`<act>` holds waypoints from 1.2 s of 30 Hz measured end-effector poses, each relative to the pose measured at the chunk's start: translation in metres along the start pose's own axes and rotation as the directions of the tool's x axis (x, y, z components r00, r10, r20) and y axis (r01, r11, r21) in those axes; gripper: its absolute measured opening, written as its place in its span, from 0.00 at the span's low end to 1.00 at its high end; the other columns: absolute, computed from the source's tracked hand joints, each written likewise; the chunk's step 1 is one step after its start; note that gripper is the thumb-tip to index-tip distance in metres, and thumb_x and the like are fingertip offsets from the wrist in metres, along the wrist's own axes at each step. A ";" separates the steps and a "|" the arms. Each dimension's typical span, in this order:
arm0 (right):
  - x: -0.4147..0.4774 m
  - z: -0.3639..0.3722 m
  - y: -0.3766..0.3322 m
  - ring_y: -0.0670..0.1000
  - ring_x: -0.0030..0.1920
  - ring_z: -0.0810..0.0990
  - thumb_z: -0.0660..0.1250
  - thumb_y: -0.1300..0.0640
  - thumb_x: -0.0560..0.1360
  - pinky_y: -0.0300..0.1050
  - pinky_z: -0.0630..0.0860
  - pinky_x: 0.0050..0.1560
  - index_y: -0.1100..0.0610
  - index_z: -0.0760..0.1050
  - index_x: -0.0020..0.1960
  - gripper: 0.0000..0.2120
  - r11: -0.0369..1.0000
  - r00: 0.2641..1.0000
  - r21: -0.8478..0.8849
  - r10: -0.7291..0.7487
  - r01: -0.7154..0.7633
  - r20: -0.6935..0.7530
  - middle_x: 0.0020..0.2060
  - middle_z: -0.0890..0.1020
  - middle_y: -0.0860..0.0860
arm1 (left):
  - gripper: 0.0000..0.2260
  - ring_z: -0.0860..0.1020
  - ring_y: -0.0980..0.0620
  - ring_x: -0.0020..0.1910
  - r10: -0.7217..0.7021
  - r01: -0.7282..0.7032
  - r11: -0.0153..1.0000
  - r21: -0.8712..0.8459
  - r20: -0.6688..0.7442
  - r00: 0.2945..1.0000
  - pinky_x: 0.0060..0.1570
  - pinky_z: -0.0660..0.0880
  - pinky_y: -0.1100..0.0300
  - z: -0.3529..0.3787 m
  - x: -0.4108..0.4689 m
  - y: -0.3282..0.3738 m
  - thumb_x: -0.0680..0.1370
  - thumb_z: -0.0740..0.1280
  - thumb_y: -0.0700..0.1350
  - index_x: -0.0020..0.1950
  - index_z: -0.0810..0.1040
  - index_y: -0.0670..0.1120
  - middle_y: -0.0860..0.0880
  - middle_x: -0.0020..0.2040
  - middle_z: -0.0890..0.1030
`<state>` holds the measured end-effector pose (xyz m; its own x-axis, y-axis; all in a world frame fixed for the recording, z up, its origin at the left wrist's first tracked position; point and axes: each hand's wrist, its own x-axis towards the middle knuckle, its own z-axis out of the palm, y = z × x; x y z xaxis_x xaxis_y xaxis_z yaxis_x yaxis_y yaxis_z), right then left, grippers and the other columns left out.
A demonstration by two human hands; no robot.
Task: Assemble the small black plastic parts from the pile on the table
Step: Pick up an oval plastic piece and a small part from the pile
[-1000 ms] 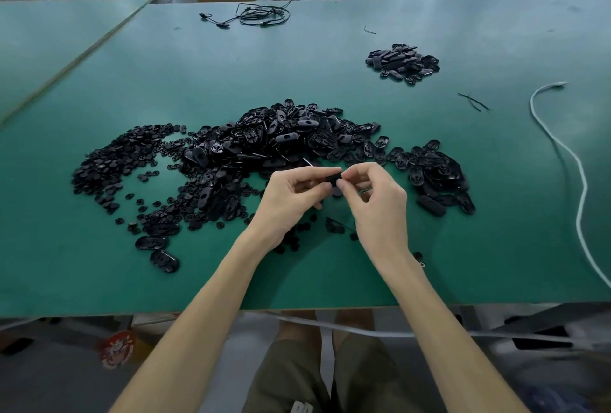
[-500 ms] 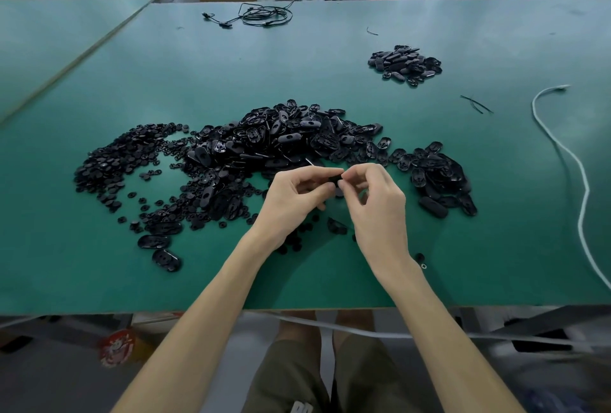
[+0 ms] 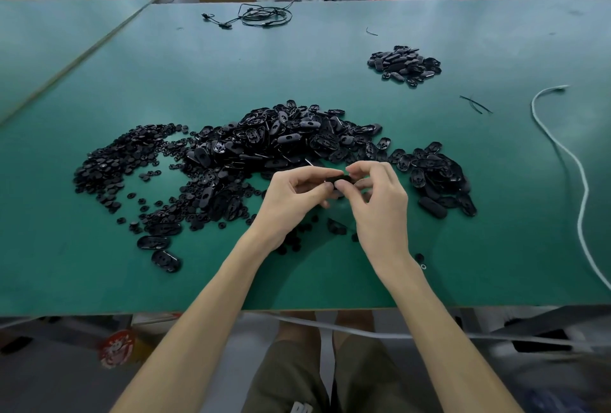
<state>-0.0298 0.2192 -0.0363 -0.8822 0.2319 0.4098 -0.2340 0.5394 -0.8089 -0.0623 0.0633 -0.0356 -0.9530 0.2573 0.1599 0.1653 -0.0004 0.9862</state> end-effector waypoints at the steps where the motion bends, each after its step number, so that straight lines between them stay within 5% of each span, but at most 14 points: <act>1: 0.000 0.000 0.000 0.43 0.49 0.80 0.75 0.57 0.78 0.36 0.76 0.49 0.48 0.77 0.53 0.09 1.000 1.000 0.014 0.017 -0.017 0.003 0.51 0.78 0.41 | 0.10 0.85 0.52 0.47 0.003 -0.003 1.000 -0.003 0.001 1.000 0.46 0.81 0.59 0.000 0.000 0.000 0.81 0.69 0.32 0.60 0.85 0.39 0.44 0.50 0.88; 9: 0.002 -0.002 -0.001 0.41 0.44 0.82 0.77 0.58 0.76 0.31 0.76 0.47 0.52 0.81 0.50 0.06 0.987 0.995 0.134 0.090 -0.094 0.036 0.41 0.83 0.41 | 0.10 0.85 0.52 0.46 0.004 -0.004 1.000 -0.007 0.004 1.000 0.45 0.81 0.59 0.000 0.001 -0.002 0.81 0.69 0.33 0.59 0.85 0.40 0.44 0.50 0.88; 16: 0.001 -0.003 0.000 0.45 0.48 0.83 0.74 0.60 0.79 0.46 0.82 0.50 0.53 0.82 0.53 0.04 0.990 0.997 0.131 0.043 -0.051 0.063 0.46 0.85 0.44 | 0.07 0.84 0.51 0.44 0.004 -0.004 1.000 -0.021 -0.012 1.000 0.45 0.81 0.59 -0.001 0.002 -0.006 0.80 0.72 0.35 0.57 0.85 0.39 0.45 0.46 0.87; 28: 0.000 -0.002 0.001 0.48 0.46 0.84 0.73 0.61 0.79 0.52 0.83 0.49 0.53 0.82 0.52 0.05 0.990 0.998 0.144 -0.003 -0.005 0.055 0.46 0.84 0.44 | 0.06 0.83 0.53 0.41 0.001 -0.001 1.000 -0.019 -0.010 1.000 0.45 0.81 0.60 -0.001 0.002 -0.005 0.80 0.73 0.36 0.56 0.85 0.40 0.48 0.43 0.87; 32: 0.000 -0.002 0.001 0.47 0.45 0.84 0.73 0.62 0.79 0.47 0.82 0.48 0.54 0.83 0.52 0.05 0.991 0.998 0.133 -0.041 0.034 0.051 0.46 0.83 0.45 | 0.06 0.83 0.54 0.41 -0.010 0.010 1.000 -0.005 -0.002 1.000 0.45 0.81 0.60 -0.001 0.002 -0.005 0.80 0.71 0.34 0.56 0.85 0.41 0.49 0.43 0.86; 36: -0.001 -0.002 0.000 0.44 0.44 0.83 0.74 0.64 0.78 0.32 0.77 0.44 0.54 0.84 0.51 0.06 0.991 0.995 0.121 -0.069 0.060 0.070 0.46 0.83 0.45 | 0.07 0.83 0.51 0.43 -0.010 0.011 1.000 0.028 -0.022 1.000 0.48 0.82 0.57 -0.001 0.002 -0.007 0.80 0.69 0.33 0.54 0.84 0.42 0.48 0.45 0.86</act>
<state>-0.0286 0.2204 -0.0358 -0.8906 0.1367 0.4337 -0.3340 0.4508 -0.8278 -0.0657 0.0634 -0.0422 -0.9599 0.2361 0.1509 0.1622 0.0292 0.9863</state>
